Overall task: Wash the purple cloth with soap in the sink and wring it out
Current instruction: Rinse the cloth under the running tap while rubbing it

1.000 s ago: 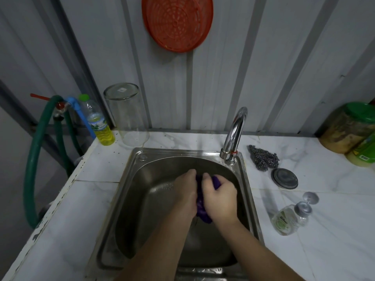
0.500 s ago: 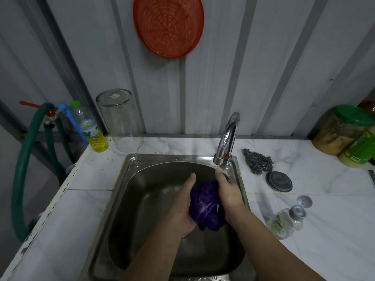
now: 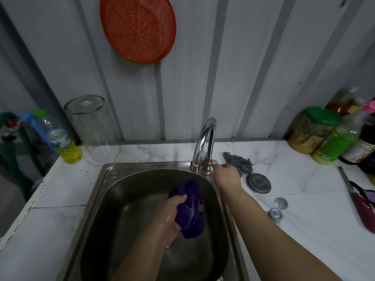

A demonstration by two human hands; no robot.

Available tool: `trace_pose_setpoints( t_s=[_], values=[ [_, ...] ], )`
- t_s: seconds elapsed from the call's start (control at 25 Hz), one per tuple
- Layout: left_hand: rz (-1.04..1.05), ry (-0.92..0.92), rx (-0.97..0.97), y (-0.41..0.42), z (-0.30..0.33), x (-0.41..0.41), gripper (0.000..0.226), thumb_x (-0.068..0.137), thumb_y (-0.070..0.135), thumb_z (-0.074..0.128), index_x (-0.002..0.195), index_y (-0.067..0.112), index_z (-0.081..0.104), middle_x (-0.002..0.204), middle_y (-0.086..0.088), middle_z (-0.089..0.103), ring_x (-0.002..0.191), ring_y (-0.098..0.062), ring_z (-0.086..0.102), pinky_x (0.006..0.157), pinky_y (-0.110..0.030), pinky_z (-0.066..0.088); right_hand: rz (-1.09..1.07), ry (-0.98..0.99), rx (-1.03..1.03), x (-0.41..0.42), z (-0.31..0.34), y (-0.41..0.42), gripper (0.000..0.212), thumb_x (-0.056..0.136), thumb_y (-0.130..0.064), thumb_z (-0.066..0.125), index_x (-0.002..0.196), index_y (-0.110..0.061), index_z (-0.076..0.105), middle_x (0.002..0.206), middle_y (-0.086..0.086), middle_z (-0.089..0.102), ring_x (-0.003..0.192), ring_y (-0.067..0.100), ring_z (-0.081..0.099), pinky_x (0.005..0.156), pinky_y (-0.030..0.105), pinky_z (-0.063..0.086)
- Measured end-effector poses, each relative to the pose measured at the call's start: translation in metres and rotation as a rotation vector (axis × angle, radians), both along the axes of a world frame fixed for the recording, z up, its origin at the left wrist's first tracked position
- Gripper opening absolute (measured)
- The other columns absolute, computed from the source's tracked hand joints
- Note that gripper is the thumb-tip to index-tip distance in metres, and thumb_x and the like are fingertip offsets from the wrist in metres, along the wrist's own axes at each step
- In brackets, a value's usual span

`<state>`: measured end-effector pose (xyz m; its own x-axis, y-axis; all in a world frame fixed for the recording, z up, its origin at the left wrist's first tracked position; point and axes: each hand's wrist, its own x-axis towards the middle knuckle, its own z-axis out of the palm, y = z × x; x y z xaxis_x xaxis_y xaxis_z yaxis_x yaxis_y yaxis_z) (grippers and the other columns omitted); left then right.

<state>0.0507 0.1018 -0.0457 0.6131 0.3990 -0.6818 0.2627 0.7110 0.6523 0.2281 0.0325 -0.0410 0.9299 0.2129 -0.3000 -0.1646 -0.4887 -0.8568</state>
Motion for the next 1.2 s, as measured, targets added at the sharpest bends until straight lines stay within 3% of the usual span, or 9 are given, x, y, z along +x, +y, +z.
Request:
trace_pose_setpoints(
  t_s=[0.16, 0.32, 0.44, 0.52, 0.64, 0.76, 0.84, 1.04, 1.2],
  values=[
    [-0.042, -0.058, 0.001, 0.001, 0.006, 0.002, 0.056, 0.079, 0.011, 0.071, 0.132, 0.003, 0.056, 0.126, -0.030, 0.066, 0.115, -0.045, 0.064, 0.096, -0.054, 0.052, -0.105, -0.028, 0.091, 0.058, 0.003, 0.017, 0.018, 0.097, -0.013, 0.048, 0.095, -0.014, 0.066, 0.091, 0.014, 0.059, 0.083, 0.029, 0.053, 0.071, 0.034, 0.045],
    [-0.088, -0.124, -0.010, 0.003, 0.012, 0.008, 0.060, 0.071, 0.013, 0.071, 0.128, 0.005, 0.057, 0.122, -0.030, 0.068, 0.111, -0.045, 0.066, 0.098, -0.057, 0.051, 0.053, -0.081, -0.020, 0.096, 0.008, 0.035, 0.024, 0.097, -0.024, 0.064, 0.114, -0.010, 0.074, 0.103, 0.011, 0.073, 0.093, 0.031, 0.066, 0.090, 0.040, 0.056],
    [-0.082, -0.164, -0.047, 0.008, 0.014, 0.014, 0.056, 0.073, 0.010, 0.069, 0.127, 0.004, 0.058, 0.119, -0.031, 0.070, 0.112, -0.047, 0.066, 0.100, -0.059, 0.050, 0.201, -0.117, -0.094, 0.110, 0.006, 0.052, 0.027, 0.099, -0.024, 0.061, 0.116, -0.009, 0.074, 0.102, 0.010, 0.074, 0.089, 0.029, 0.065, 0.088, 0.039, 0.056],
    [-0.082, -0.183, -0.067, 0.011, 0.015, 0.016, 0.055, 0.074, 0.010, 0.069, 0.127, 0.004, 0.059, 0.117, -0.030, 0.071, 0.109, -0.046, 0.067, 0.098, -0.057, 0.052, 0.267, -0.120, -0.146, 0.115, 0.002, 0.059, 0.022, 0.099, -0.019, 0.058, 0.107, -0.008, 0.076, 0.092, 0.009, 0.073, 0.084, 0.028, 0.064, 0.084, 0.039, 0.057],
    [-0.075, -0.200, -0.110, 0.013, 0.014, 0.019, 0.051, 0.079, 0.014, 0.069, 0.128, 0.004, 0.061, 0.117, -0.027, 0.073, 0.113, -0.046, 0.066, 0.095, -0.055, 0.053, 0.282, -0.105, -0.184, 0.120, -0.006, 0.064, 0.021, 0.096, -0.012, 0.063, 0.076, -0.015, 0.070, 0.074, 0.004, 0.068, 0.074, 0.027, 0.066, 0.075, 0.041, 0.062],
    [-0.048, -0.213, -0.156, 0.012, 0.012, 0.021, 0.047, 0.085, 0.021, 0.068, 0.129, 0.005, 0.062, 0.123, -0.027, 0.071, 0.120, -0.048, 0.062, 0.103, -0.058, 0.049, 0.270, -0.139, -0.256, 0.120, -0.009, 0.065, 0.023, 0.094, -0.006, 0.063, 0.074, -0.015, 0.069, 0.069, 0.002, 0.066, 0.063, 0.019, 0.065, 0.053, 0.026, 0.052],
    [-0.033, -0.210, -0.165, 0.011, 0.011, 0.021, 0.044, 0.089, 0.024, 0.067, 0.129, 0.005, 0.063, 0.123, -0.025, 0.071, 0.120, -0.047, 0.063, 0.104, -0.058, 0.049, 0.247, -0.175, -0.299, 0.119, -0.009, 0.064, 0.026, 0.093, -0.005, 0.059, 0.073, -0.016, 0.071, 0.066, 0.002, 0.067, 0.061, 0.017, 0.065, 0.046, 0.024, 0.046],
    [-0.022, -0.192, -0.166, 0.009, 0.012, 0.020, 0.036, 0.096, 0.027, 0.062, 0.124, 0.005, 0.067, 0.119, -0.023, 0.074, 0.116, -0.045, 0.066, 0.097, -0.053, 0.054, 0.111, -0.146, -0.278, 0.115, -0.015, 0.060, 0.020, 0.088, -0.009, 0.061, 0.073, -0.003, 0.072, 0.072, 0.013, 0.072, 0.057, 0.023, 0.061, 0.051, 0.029, 0.052],
    [-0.022, -0.191, -0.179, 0.010, 0.013, 0.015, 0.036, 0.093, 0.029, 0.065, 0.121, 0.006, 0.068, 0.116, -0.022, 0.075, 0.111, -0.043, 0.069, 0.089, -0.051, 0.057, -0.001, -0.088, -0.226, 0.116, -0.021, 0.058, 0.035, 0.084, -0.011, 0.063, 0.051, -0.010, 0.053, 0.052, 0.005, 0.056, 0.044, 0.019, 0.047, 0.041, 0.024, 0.038]
  ],
)
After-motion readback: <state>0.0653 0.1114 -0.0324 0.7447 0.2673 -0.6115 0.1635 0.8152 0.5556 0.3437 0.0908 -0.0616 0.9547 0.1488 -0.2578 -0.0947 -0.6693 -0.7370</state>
